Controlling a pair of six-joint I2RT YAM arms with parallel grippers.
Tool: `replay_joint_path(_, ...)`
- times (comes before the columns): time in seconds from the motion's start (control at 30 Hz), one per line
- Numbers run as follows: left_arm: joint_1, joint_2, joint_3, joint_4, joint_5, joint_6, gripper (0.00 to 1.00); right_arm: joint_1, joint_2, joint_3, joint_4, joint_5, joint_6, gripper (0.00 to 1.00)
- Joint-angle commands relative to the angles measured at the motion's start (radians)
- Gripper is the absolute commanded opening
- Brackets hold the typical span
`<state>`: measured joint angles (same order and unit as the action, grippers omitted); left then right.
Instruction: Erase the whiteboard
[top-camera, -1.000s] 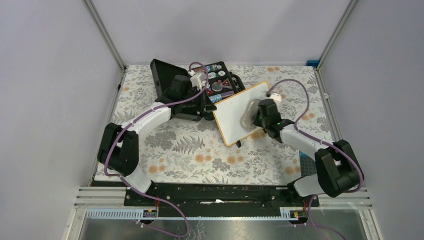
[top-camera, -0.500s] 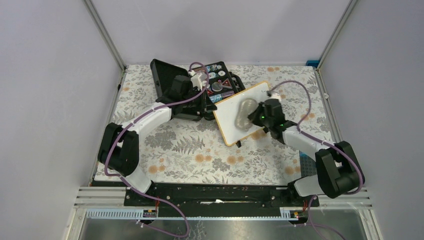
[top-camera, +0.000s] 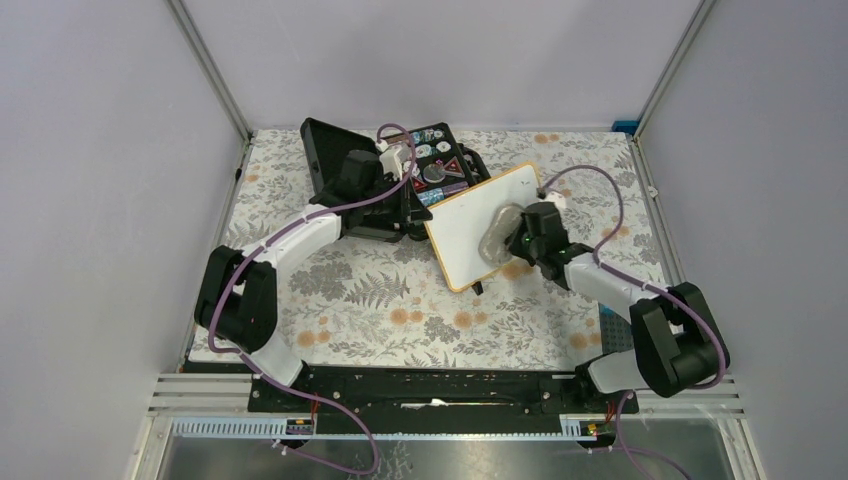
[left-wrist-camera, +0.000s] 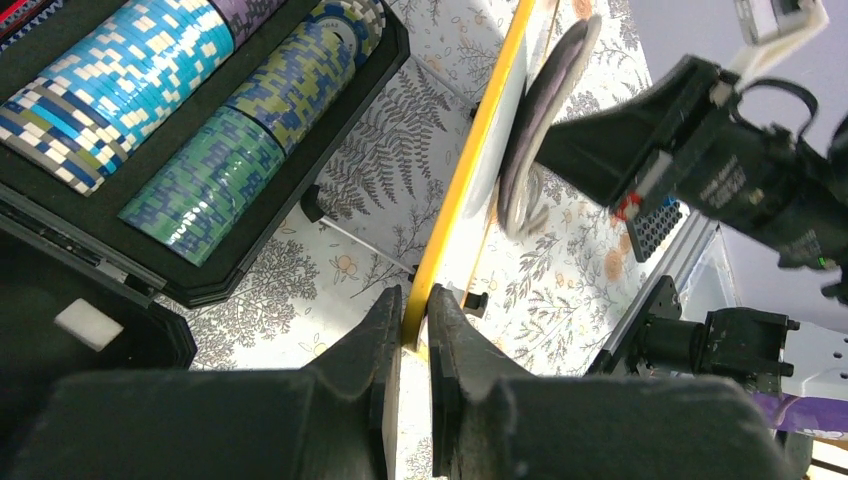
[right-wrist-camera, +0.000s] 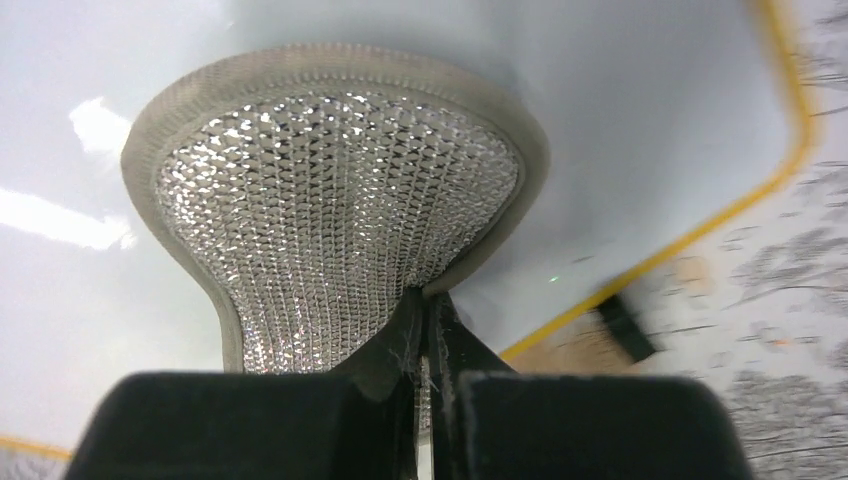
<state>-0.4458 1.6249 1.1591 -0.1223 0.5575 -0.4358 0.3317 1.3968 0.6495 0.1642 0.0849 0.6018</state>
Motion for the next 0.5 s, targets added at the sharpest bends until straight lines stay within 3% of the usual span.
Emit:
replay_joint_path(0.0, -0.01, -0.009, 0.017, -0.026, 0.011, 0.004, 0.0, 0.236, 0.029, 0.118, -0.014, -0.015, 0.036, 0.0)
replay_joint_path(0.1, -0.01, -0.002, 0.016, -0.026, 0.008, 0.005, 0.0, 0.333, 0.09, 0.194, -0.026, 0.05, -0.019, 0.0)
replay_joint_path(0.3, -0.01, -0.006, 0.018, -0.033, -0.006, 0.014, 0.0, 0.323, 0.11, 0.235, -0.082, 0.184, -0.095, 0.0)
replay_joint_path(0.4, -0.01, -0.011, 0.021, -0.034, -0.001, 0.013, 0.0, 0.227, 0.062, 0.135, -0.055, 0.151, -0.086, 0.0)
replay_joint_path(0.47, -0.01, -0.008, 0.023, -0.034, 0.006, 0.01, 0.0, 0.076, 0.037, 0.058, -0.03, 0.07, -0.055, 0.0)
